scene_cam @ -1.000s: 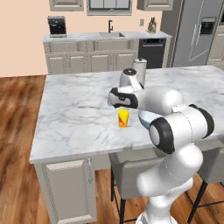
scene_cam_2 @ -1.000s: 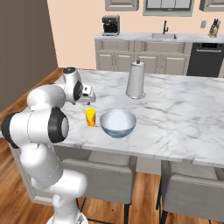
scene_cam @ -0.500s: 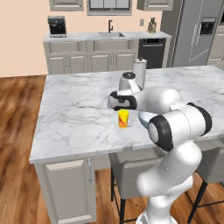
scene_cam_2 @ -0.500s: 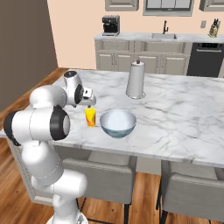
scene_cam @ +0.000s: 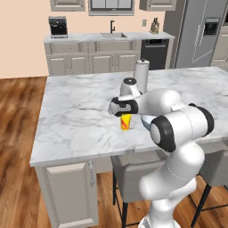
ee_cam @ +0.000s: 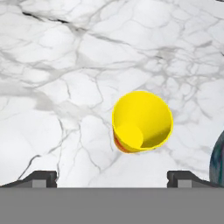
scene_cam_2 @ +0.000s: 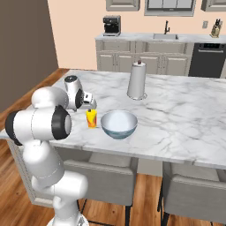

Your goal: Place the cup inside the bowl on the dining table and move the bowl to any counter.

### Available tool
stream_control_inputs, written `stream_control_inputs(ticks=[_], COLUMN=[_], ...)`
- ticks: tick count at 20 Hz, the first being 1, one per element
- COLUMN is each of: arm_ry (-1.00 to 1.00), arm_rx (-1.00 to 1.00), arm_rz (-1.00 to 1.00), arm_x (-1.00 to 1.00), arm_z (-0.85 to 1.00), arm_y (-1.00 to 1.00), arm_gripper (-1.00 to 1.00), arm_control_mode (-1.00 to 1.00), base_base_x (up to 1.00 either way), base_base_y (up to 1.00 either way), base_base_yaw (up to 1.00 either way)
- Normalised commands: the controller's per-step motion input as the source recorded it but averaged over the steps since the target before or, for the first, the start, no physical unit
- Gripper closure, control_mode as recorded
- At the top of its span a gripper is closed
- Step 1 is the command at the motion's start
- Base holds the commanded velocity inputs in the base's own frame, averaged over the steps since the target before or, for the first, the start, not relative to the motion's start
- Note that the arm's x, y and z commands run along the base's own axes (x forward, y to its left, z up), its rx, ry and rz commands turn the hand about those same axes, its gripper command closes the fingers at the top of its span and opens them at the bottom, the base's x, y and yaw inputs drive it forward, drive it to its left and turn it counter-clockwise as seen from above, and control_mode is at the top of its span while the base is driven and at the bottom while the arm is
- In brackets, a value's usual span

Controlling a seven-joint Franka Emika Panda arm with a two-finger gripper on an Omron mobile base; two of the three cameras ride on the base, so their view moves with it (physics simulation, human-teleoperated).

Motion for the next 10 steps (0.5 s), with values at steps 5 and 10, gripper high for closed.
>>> stream_control_inputs(ticks=[5, 10], arm_ry=[0.00, 0.02], arm_rx=[0.00, 0.00], arm_rz=[0.00, 0.00], arm_x=[0.18, 0.23], arm_z=[-0.08, -0.05], arm_y=[0.01, 0.00], arm_gripper=[-1.00, -1.00], arm_control_mode=[-1.00, -1.00], base_base_x=[0.00, 0.00], base_base_y=[0.00, 0.00], base_base_yaw=[0.00, 0.00])
